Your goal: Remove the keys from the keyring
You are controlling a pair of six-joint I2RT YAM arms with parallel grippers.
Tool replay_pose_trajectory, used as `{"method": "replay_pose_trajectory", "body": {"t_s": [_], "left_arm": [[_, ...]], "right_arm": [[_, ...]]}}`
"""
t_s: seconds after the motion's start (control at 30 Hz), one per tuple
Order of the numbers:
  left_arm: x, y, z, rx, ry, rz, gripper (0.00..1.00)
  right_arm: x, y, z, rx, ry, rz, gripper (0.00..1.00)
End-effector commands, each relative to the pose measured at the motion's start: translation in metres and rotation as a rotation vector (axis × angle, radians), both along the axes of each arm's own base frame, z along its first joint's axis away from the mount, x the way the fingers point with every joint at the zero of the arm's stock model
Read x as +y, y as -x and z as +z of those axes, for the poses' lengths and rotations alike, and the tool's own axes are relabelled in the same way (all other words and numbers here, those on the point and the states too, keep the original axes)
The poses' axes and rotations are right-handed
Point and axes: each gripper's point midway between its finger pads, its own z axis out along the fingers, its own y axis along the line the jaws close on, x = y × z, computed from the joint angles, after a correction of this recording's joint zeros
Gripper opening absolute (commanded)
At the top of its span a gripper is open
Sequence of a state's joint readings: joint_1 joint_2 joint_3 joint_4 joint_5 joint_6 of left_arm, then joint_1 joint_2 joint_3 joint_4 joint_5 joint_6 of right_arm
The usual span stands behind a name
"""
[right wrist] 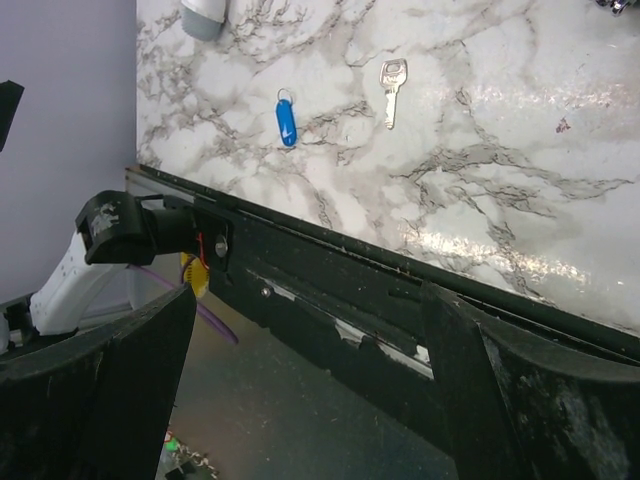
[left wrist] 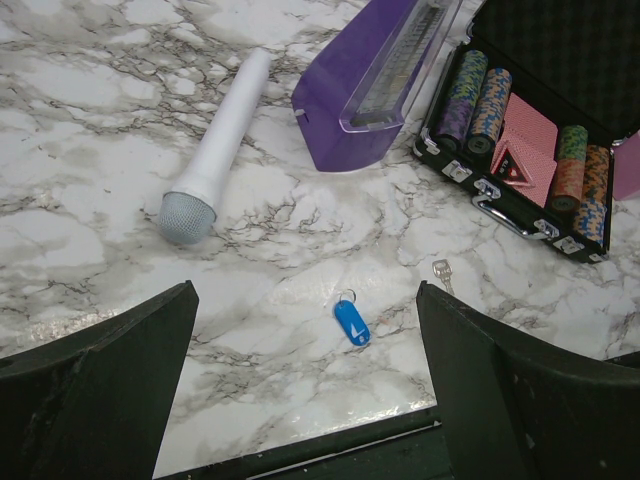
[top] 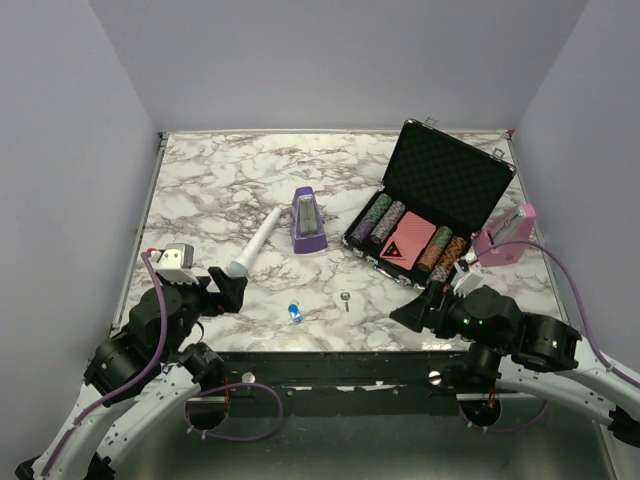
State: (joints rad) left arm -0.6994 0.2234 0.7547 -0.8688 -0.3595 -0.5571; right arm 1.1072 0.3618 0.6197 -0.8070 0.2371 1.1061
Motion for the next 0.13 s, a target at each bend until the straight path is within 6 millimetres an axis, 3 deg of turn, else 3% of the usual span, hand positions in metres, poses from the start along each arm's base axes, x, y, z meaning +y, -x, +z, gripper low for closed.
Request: {"method": "replay_pose_trajectory", "body": {"t_s": [0.0, 0.1], "left_arm": [[0.0012, -0.0022, -0.0021, -0.005, -0.012, 0.008, 0.99], [0.001, -0.0024, -0.0019, -0.004, -0.013, 0.008, 0.99]], "right_arm": [[0.0052, 0.001, 0.0049, -0.008, -0.012, 0.021, 1.0], [0.0047, 0.0008, 0.0069, -0.018, -0.008, 0.025, 1.0]]}}
